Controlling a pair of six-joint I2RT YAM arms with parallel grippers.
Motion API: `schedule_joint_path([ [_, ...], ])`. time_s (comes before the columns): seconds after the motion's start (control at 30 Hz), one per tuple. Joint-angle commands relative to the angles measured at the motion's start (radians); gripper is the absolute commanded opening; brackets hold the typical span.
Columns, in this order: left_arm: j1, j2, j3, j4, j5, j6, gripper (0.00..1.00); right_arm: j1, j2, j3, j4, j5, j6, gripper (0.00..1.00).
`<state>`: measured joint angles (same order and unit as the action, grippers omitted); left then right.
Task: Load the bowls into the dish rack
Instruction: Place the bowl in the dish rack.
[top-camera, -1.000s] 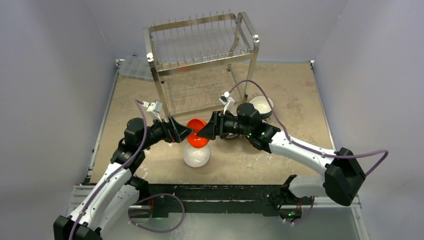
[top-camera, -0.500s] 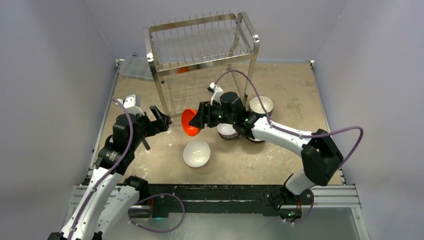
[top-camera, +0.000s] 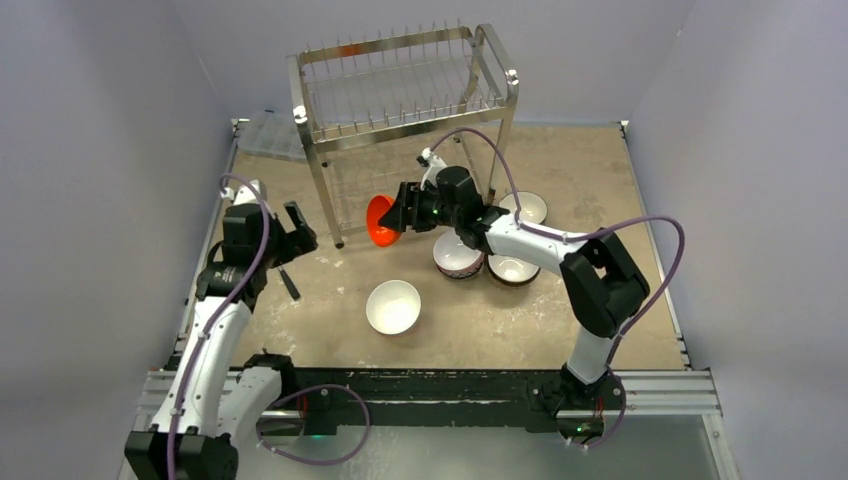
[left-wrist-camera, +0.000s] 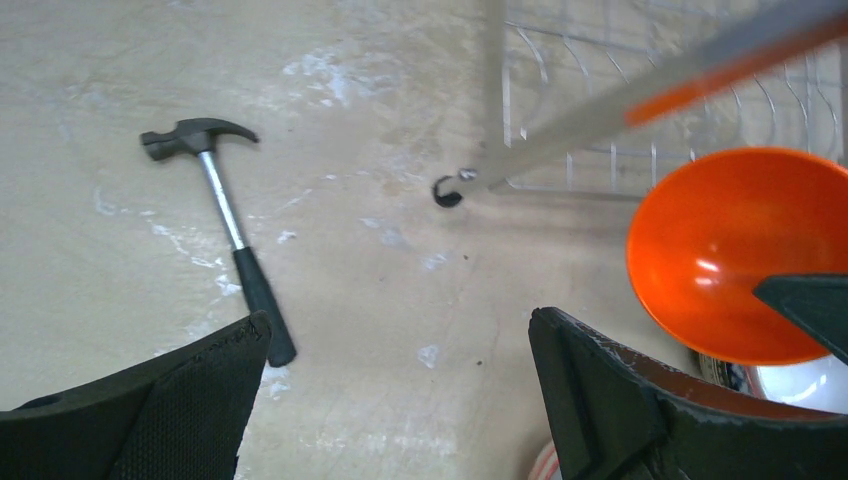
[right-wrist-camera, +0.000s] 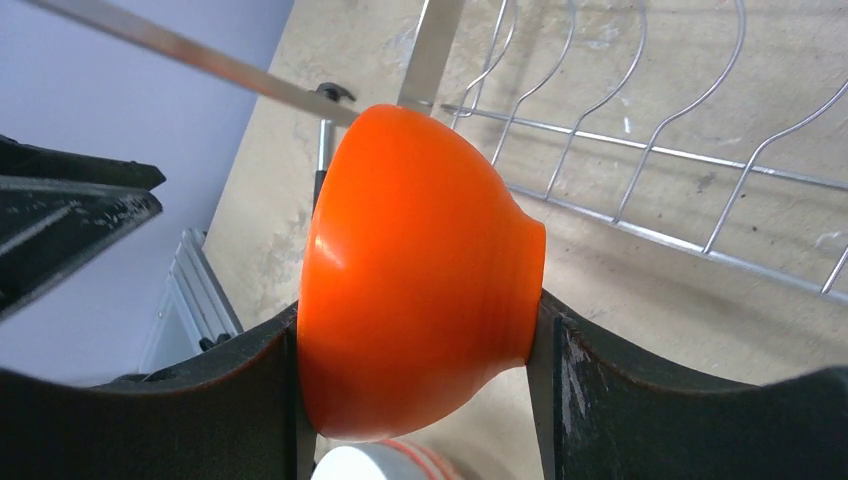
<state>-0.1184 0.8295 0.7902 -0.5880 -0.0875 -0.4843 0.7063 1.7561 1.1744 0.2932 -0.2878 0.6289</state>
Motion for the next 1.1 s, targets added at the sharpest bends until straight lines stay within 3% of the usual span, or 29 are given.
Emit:
schedule_joint_path([
  [0.0, 0.176, 0.048, 0.011, 0.065, 0.201, 0.059, 0.99, -0.028, 0.032, 0.085, 0.136, -0.056, 0.041, 0.00],
  [0.2, 0.257, 0.136, -0.025, 0.130, 0.305, 0.091, 0.99, -0.046, 0.134, 0.185, 0.135, -0.052, 0.037, 0.00],
  [0.47, 0.260, 0.094, -0.056, 0.175, 0.351, 0.097, 0.99, -0.047, 0.275, 0.340, 0.110, -0.031, 0.009, 0.00],
  [1.07, 0.258, 0.069, -0.072, 0.210, 0.411, 0.097, 0.99, 0.017, 0.462, 0.633, -0.161, 0.299, -0.198, 0.00],
])
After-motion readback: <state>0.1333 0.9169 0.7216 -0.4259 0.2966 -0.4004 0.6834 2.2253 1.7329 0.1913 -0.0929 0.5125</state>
